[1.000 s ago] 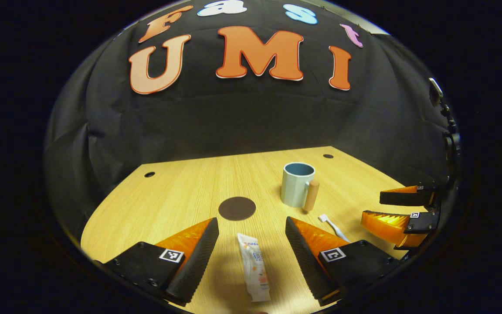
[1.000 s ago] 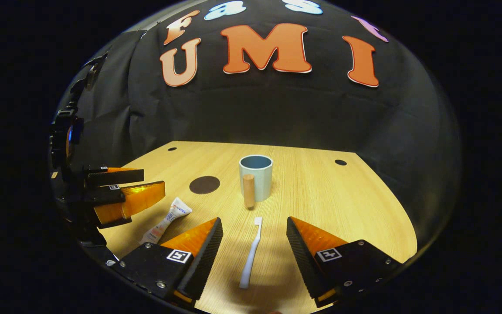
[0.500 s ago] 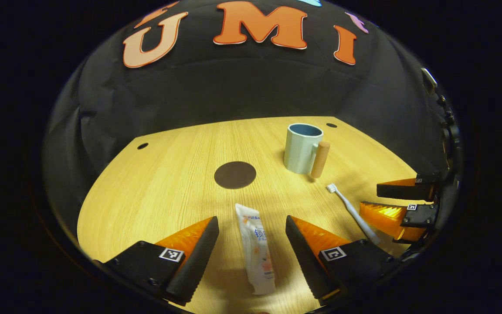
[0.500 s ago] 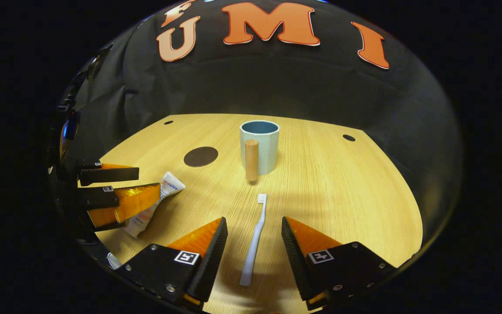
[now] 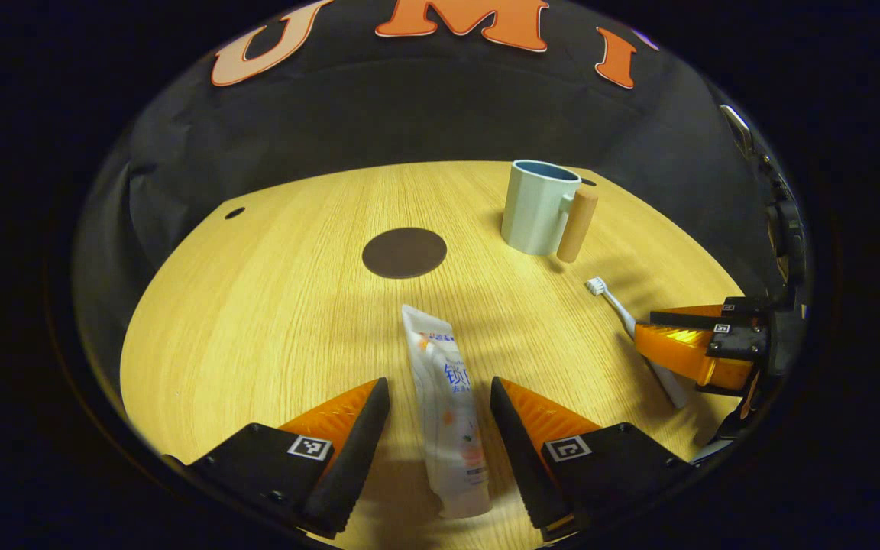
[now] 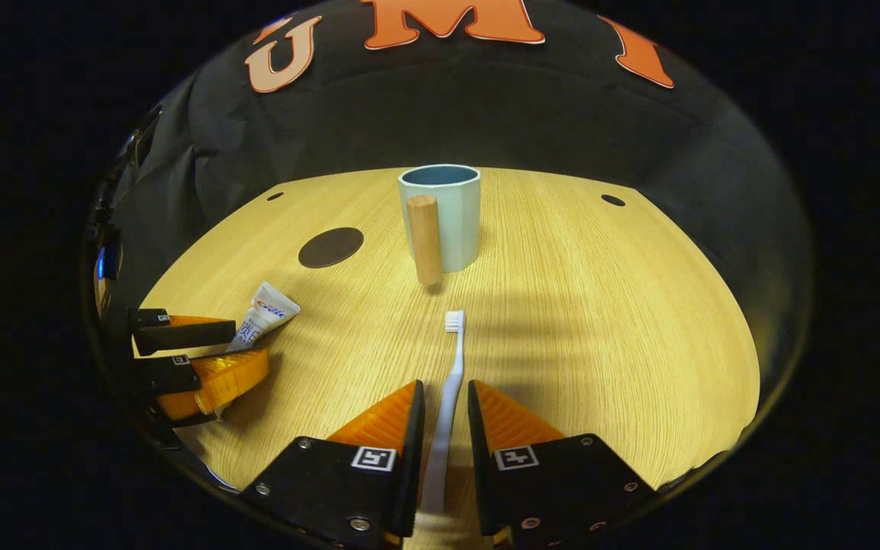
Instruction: Put the toothbrush and toothpaste on the desktop into the cup, then pick up the cup and place it on the coaster on the desktop.
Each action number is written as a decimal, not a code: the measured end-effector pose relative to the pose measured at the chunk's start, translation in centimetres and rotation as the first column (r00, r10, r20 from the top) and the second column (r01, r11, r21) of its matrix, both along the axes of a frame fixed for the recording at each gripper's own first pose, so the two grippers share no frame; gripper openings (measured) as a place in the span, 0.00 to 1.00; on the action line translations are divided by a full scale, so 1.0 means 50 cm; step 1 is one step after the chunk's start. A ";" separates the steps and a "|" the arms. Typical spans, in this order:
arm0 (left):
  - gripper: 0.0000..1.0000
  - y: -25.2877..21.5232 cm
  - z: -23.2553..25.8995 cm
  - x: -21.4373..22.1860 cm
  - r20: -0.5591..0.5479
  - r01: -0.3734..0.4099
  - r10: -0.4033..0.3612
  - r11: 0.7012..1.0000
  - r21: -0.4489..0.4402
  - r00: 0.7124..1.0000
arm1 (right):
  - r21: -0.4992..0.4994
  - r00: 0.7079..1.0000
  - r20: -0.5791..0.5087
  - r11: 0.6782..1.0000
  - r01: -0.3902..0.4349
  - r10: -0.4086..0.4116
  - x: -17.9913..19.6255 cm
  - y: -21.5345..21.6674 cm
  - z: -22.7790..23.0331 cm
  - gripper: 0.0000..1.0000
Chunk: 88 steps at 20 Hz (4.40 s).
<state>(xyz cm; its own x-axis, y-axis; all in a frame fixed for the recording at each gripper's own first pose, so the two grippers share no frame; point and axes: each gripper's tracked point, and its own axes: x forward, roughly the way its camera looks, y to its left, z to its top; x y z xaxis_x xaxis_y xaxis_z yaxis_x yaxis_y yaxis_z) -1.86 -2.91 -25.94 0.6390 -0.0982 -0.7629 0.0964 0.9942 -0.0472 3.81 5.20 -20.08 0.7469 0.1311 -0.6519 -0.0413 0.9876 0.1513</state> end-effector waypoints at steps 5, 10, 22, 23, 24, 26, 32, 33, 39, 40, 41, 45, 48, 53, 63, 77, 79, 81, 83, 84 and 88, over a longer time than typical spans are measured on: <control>0.40 0.033 0.002 0.025 0.033 -0.048 0.047 0.999 0.026 0.998 | -0.021 0.999 -0.002 0.999 0.039 -0.039 0.013 -0.006 -0.004 0.15; 0.19 0.038 0.005 0.029 0.056 -0.056 0.057 0.998 -0.021 0.997 | 0.012 0.999 -0.004 0.999 0.051 -0.051 0.018 -0.009 -0.003 0.05; 0.20 0.044 0.049 0.053 0.143 -0.044 0.048 0.999 -0.026 0.989 | 0.098 0.976 0.190 0.991 0.089 -0.106 0.050 -0.051 0.118 0.05; 0.19 0.046 0.048 0.059 0.152 -0.045 0.047 0.999 -0.016 0.987 | 0.108 0.973 0.201 0.990 0.094 -0.114 0.058 -0.055 0.128 0.05; 0.20 0.047 0.049 0.061 0.158 -0.046 0.047 0.999 -0.012 0.986 | 0.120 0.970 0.216 0.989 0.088 -0.112 0.064 -0.057 0.141 0.05; 0.20 0.047 0.053 0.061 0.162 -0.047 0.049 0.999 -0.013 0.986 | 0.132 0.960 0.253 0.987 0.089 -0.121 0.078 -0.062 0.170 0.04; 0.19 0.054 0.061 0.088 0.183 -0.054 0.058 0.998 -0.025 0.981 | 0.144 0.922 0.368 0.987 0.069 -0.118 0.147 -0.075 0.254 0.04; 0.19 0.054 0.060 0.090 0.185 -0.056 0.060 0.998 -0.027 0.981 | 0.149 0.916 0.383 0.987 0.062 -0.115 0.154 -0.074 0.267 0.04; 0.19 0.065 0.082 0.116 0.215 -0.057 0.063 0.998 -0.038 0.974 | 0.195 0.866 0.476 0.979 0.067 -0.154 0.234 -0.068 0.321 0.04; 0.19 0.067 0.089 0.121 0.221 -0.056 0.063 0.998 -0.038 0.973 | 0.203 0.858 0.490 0.977 0.062 -0.156 0.247 -0.066 0.331 0.04; 0.19 0.069 0.092 0.120 0.230 -0.057 0.064 0.998 -0.038 0.971 | 0.207 0.846 0.509 0.977 0.056 -0.156 0.262 -0.064 0.337 0.04; 0.19 0.083 0.097 0.135 0.239 -0.073 0.080 0.997 -0.037 0.968 | 0.237 0.770 0.612 0.971 0.041 -0.182 0.320 -0.070 0.384 0.04; 0.20 0.087 0.109 0.139 0.252 -0.080 0.089 0.996 -0.046 0.964 | 0.256 0.732 0.653 0.966 0.028 -0.195 0.349 -0.074 0.403 0.04; 0.19 0.087 0.116 0.141 0.277 -0.086 0.099 0.994 -0.061 0.956 | 0.273 0.664 0.723 0.962 -0.016 -0.193 0.395 -0.069 0.416 0.04; 0.20 0.089 0.185 0.134 0.356 -0.089 0.124 0.990 -0.114 0.926 | 0.249 0.655 0.739 0.967 -0.050 -0.156 0.431 -0.036 0.361 0.05; 0.17 -0.007 0.291 0.187 0.448 -0.013 0.079 0.989 -0.148 0.891 | 0.183 0.747 0.659 0.982 -0.050 -0.085 0.381 -0.039 0.287 0.10; 0.19 -0.034 0.319 0.202 0.488 0.011 0.068 0.988 -0.156 0.870 | 0.194 0.762 0.645 0.976 -0.103 -0.048 0.350 -0.028 0.287 0.14; 0.22 -0.060 0.346 0.211 0.525 0.032 0.065 0.984 -0.173 0.849 | 0.172 0.765 0.643 0.979 -0.113 -0.025 0.324 -0.035 0.290 0.20; 0.19 -0.088 0.365 0.234 0.553 0.055 0.066 0.978 -0.200 0.831 | 0.143 0.766 0.642 0.983 -0.118 -0.001 0.296 -0.047 0.293 0.27; 0.19 -0.102 0.376 0.245 0.568 0.071 0.061 0.976 -0.208 0.821 | 0.134 0.764 0.645 0.983 -0.122 0.007 0.281 -0.053 0.296 0.28; 0.19 -0.144 0.416 0.283 0.639 0.118 0.063 0.965 -0.235 0.767 | 0.100 0.766 0.642 0.989 -0.113 0.023 0.231 -0.080 0.293 0.48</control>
<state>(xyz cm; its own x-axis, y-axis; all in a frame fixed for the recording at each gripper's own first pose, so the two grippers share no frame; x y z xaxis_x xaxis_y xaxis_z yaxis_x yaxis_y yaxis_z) 12.31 -10.12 -5.12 0.9599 -0.2498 -0.1273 0.2206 0.9532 -0.2070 15.35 1.22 -5.44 0.9698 0.2439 -0.0027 -0.2391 0.9529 0.1868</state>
